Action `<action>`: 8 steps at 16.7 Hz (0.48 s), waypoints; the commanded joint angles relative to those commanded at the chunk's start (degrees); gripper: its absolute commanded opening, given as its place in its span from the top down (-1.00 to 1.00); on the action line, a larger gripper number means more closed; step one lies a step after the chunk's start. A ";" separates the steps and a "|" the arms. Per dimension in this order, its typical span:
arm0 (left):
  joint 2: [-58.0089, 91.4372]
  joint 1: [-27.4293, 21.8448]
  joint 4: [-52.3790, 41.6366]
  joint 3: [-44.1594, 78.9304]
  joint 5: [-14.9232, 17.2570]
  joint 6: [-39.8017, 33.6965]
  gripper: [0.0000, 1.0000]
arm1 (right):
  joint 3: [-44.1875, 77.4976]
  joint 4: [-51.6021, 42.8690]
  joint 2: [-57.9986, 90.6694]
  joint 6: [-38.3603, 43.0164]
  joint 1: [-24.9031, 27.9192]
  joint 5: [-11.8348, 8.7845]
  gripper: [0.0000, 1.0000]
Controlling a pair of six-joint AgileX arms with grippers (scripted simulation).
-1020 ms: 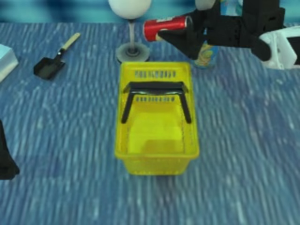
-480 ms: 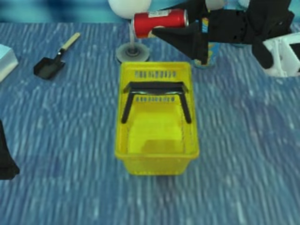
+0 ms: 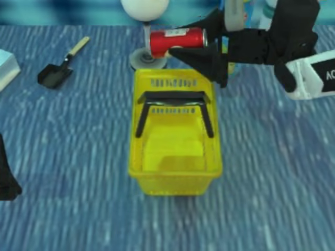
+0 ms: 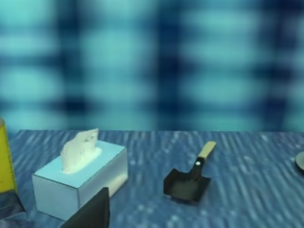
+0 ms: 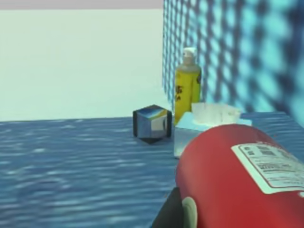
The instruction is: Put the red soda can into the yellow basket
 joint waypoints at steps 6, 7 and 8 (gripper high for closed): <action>0.00 0.00 0.00 0.00 0.00 0.00 -1.00 | -2.31 10.12 8.06 -0.16 0.56 -0.01 1.00; 0.00 0.00 0.00 0.00 0.00 0.00 -1.00 | -2.31 10.12 8.06 -0.16 0.56 -0.01 1.00; 0.00 0.00 0.00 0.00 0.00 0.00 -1.00 | -2.31 10.12 8.06 -0.16 0.56 -0.01 1.00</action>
